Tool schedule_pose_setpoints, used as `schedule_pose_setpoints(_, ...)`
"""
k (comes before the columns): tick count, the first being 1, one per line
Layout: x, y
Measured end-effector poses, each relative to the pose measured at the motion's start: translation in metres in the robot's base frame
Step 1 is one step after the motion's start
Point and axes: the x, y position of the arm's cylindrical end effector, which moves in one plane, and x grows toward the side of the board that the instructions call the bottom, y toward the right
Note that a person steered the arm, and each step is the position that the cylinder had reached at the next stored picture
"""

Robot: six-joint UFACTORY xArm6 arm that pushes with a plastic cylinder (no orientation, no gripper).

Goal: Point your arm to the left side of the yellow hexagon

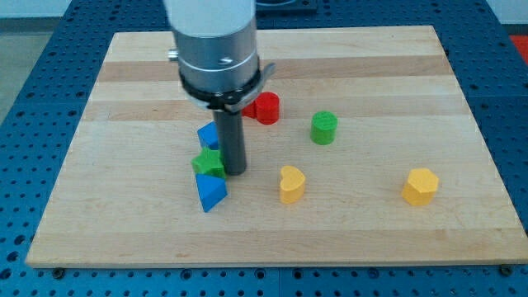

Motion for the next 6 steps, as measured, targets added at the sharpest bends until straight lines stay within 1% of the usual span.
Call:
schedule_pose_setpoints(2,-0.004,-0.058)
schedule_pose_setpoints(3,0.004,-0.090)
schedule_pose_setpoints(4,0.034,-0.089)
schedule_pose_setpoints(5,0.045,-0.121)
schedule_pose_setpoints(6,0.045,-0.121)
